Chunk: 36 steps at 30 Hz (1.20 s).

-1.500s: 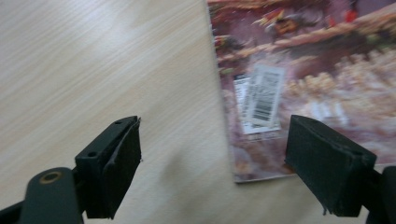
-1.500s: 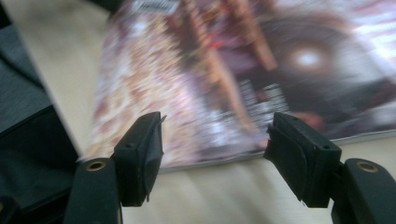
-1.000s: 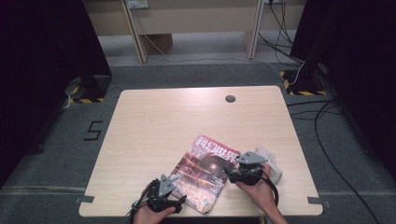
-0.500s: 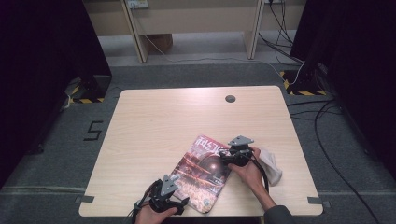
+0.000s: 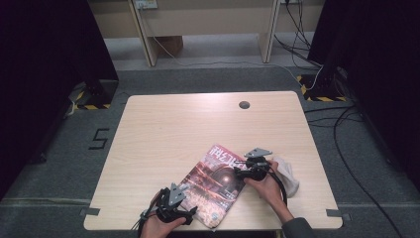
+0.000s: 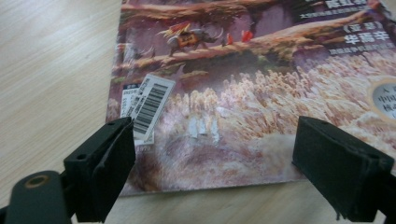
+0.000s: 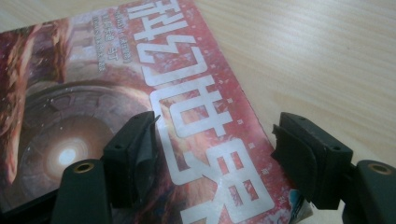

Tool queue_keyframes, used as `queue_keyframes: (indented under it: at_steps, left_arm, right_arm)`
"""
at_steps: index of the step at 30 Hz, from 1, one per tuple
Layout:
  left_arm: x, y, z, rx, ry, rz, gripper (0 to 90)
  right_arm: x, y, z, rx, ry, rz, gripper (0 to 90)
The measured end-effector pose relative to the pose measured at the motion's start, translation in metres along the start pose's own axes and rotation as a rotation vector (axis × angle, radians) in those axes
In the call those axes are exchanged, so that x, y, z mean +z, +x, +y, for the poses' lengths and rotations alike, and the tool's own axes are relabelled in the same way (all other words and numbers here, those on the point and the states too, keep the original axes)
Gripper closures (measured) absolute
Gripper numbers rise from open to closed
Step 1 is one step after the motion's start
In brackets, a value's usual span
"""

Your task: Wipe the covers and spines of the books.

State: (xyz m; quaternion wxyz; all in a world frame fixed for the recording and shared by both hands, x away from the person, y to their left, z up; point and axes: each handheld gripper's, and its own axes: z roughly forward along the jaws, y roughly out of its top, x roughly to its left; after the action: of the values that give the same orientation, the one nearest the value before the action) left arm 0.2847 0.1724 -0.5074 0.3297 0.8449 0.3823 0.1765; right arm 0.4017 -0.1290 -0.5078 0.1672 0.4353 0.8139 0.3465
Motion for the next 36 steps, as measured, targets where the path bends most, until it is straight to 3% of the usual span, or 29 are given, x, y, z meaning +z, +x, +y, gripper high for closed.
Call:
queue_keyframes:
  at_steps: [11, 26, 36]
  left_arm:
    - [0.002, 0.014, 0.002, -0.004, 0.032, 0.050, 2.5]
    - [0.004, 0.034, 0.006, -0.001, 0.041, 0.123, 4.5]
    - [0.008, 0.044, 0.009, -0.017, 0.027, 0.145, 6.8]
  right_arm:
    - [-0.015, 0.009, -0.012, -0.034, 0.024, -0.011, 28.9]
    - [-0.041, 0.019, -0.035, -0.052, 0.071, 0.042, 26.4]
    - [-0.060, 0.029, -0.051, -0.076, 0.094, 0.080, 25.1]
